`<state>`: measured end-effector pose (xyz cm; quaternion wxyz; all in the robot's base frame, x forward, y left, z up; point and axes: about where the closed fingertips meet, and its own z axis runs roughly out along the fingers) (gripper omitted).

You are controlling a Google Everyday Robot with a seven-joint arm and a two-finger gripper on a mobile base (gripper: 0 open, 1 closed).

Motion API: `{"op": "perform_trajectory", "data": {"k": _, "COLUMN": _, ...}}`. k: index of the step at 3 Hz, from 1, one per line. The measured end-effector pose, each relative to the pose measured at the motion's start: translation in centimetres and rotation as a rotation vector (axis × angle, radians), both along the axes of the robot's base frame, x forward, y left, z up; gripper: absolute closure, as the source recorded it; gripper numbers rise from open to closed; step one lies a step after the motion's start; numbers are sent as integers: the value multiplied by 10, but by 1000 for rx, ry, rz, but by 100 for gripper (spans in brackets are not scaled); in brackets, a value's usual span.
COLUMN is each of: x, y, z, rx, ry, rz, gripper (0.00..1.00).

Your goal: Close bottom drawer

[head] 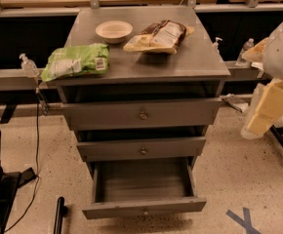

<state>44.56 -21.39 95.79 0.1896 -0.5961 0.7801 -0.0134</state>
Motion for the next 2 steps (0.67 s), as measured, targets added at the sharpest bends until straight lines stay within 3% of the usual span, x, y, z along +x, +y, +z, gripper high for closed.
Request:
{"op": "perform_trajectory", "data": {"k": 1, "x": -3, "y": 23, "z": -118, "rx": 262, "ry": 64, "rz": 63, "gripper": 0}}
{"op": "perform_trajectory", "data": {"k": 2, "x": 5, "y": 26, "z": -193, "rx": 543, "ry": 45, "rz": -3, "gripper": 0}}
